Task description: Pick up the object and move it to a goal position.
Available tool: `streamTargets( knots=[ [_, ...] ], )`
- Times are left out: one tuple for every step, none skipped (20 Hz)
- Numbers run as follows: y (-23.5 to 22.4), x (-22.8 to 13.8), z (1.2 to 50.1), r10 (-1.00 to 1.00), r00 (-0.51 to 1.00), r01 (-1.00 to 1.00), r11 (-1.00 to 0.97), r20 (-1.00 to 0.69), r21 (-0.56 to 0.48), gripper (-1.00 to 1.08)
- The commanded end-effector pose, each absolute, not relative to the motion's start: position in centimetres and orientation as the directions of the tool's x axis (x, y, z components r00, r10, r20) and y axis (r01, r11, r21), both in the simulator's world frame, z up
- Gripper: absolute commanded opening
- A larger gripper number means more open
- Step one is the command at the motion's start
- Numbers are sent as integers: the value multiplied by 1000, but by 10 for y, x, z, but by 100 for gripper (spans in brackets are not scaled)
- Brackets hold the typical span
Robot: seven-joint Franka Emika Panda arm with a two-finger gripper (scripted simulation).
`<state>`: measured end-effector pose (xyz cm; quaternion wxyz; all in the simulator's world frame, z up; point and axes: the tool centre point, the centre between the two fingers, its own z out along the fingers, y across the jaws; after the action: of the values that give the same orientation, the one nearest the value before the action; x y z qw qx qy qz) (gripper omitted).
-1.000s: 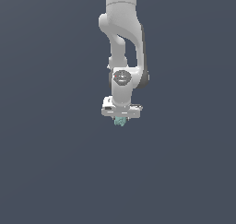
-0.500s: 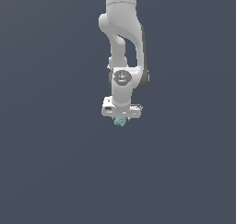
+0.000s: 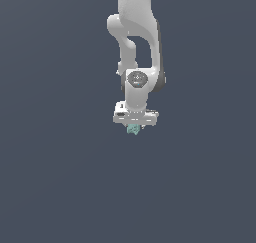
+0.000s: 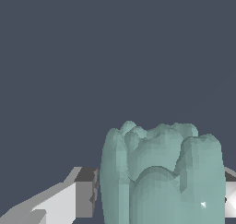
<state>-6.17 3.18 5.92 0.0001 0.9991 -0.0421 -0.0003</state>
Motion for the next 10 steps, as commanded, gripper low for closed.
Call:
streamTargets(
  knots=[
    [43, -63, 72, -83, 997, -83, -997, 1, 0, -100],
    [48, -64, 78, -83, 997, -83, -997, 1, 0, -100],
    [53, -64, 85, -83, 997, -83, -997, 1, 1, -100],
    [60, -65, 92, -83, 997, -83, -997, 1, 1, -100],
    [66, -66, 99, -83, 997, -83, -997, 1, 1, -100],
    [73, -67, 107, -83, 997, -83, -997, 1, 1, -100],
    [80, -68, 116, -83, 997, -83, -997, 1, 1, -100],
    [88, -69, 125, -83, 997, -83, -997, 1, 1, -100],
    [95, -70, 134, -83, 997, -83, -997, 1, 1, -100],
    [103, -71, 143, -83, 997, -83, -997, 1, 1, -100]
  ],
)
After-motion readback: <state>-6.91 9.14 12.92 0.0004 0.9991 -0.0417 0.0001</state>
